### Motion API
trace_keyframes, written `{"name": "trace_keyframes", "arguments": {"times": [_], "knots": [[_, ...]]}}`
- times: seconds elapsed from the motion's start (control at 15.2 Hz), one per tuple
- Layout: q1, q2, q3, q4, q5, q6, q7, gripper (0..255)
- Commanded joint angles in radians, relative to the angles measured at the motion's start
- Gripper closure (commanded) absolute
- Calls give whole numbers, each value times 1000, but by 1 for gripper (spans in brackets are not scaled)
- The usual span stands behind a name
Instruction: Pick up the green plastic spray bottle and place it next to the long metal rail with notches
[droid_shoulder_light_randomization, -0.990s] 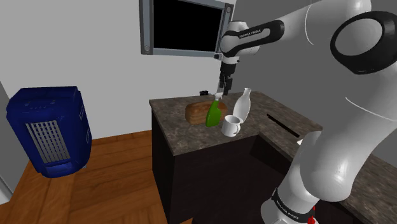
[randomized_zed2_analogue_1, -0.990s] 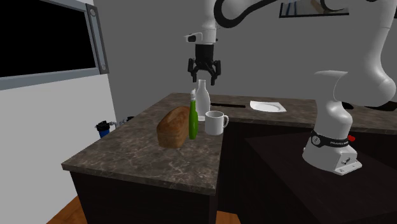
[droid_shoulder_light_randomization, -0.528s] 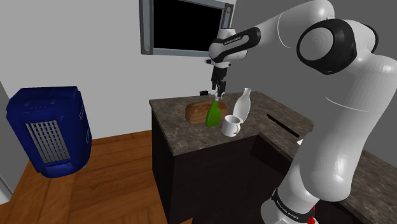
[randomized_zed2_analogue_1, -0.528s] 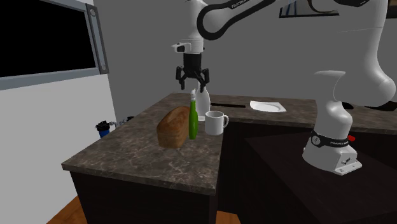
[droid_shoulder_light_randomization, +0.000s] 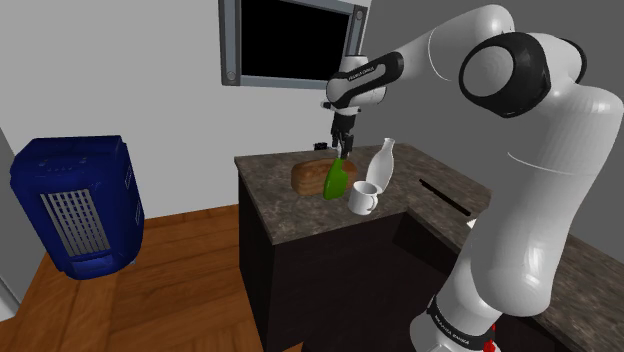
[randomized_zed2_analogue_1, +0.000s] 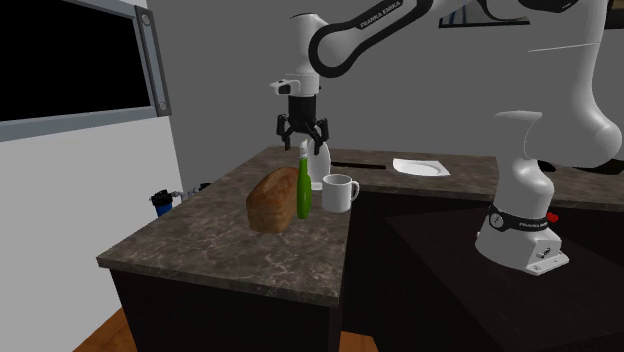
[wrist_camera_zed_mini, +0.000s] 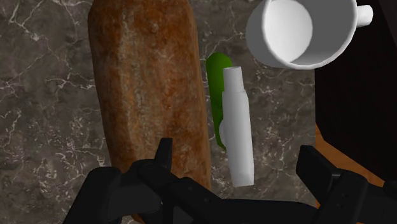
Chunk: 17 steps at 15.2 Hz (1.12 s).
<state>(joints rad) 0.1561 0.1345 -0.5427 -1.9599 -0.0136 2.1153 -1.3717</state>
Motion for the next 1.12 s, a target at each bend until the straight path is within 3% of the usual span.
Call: {"name": "trace_keyframes", "arguments": {"times": [0.0, 0.2, 0.26, 0.86, 1.06], "knots": [[0, 1, 0, 0, 0, 1, 0, 0], [0, 1, 0, 0, 0, 1, 0, 0], [0, 1, 0, 0, 0, 1, 0, 255], [0, 1, 0, 0, 0, 1, 0, 255], [2, -15, -1, 24, -8, -37, 3, 255]]}}
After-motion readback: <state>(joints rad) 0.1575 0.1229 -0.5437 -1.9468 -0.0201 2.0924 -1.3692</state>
